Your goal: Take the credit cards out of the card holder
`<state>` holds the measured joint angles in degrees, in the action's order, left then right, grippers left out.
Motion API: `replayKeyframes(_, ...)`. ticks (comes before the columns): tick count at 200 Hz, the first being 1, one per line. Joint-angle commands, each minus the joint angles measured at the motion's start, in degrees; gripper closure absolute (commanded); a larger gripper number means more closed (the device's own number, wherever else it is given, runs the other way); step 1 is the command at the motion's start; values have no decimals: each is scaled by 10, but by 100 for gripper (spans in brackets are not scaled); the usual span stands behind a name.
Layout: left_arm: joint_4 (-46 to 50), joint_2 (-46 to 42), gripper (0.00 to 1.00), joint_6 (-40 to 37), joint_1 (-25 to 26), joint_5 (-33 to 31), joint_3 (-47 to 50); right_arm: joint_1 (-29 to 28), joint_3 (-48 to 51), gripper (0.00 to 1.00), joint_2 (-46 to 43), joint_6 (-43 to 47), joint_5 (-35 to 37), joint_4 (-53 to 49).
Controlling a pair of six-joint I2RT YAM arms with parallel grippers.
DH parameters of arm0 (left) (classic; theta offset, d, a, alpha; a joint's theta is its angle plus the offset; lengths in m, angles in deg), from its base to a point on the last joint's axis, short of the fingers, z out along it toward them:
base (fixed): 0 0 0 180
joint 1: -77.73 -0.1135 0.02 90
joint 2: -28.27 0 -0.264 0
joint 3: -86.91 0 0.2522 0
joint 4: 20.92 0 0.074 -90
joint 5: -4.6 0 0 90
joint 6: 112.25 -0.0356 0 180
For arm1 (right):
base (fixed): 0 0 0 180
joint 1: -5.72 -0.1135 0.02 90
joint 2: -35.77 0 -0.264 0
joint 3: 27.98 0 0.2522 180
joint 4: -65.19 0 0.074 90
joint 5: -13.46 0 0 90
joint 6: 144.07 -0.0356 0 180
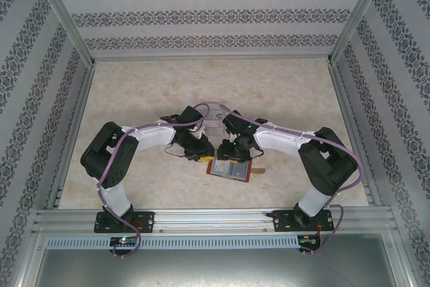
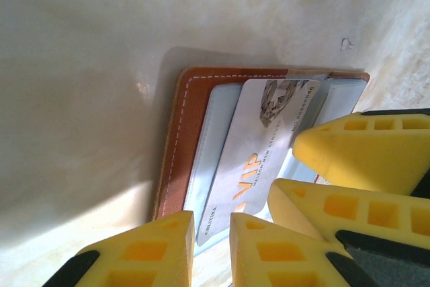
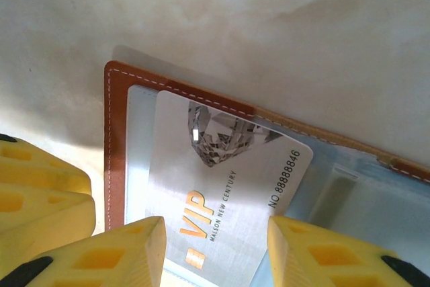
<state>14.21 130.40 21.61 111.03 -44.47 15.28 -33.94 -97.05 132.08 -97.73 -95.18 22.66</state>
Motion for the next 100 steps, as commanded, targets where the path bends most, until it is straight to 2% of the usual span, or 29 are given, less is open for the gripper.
replayKeyframes(1, -12, 4, 79, 4, -2, 4, -8, -7, 1, 55, 19, 9, 8, -6)
replayKeyframes(100, -43, 37, 76, 15, 3, 29, -10, -2, 11, 56, 33, 16, 16, -5)
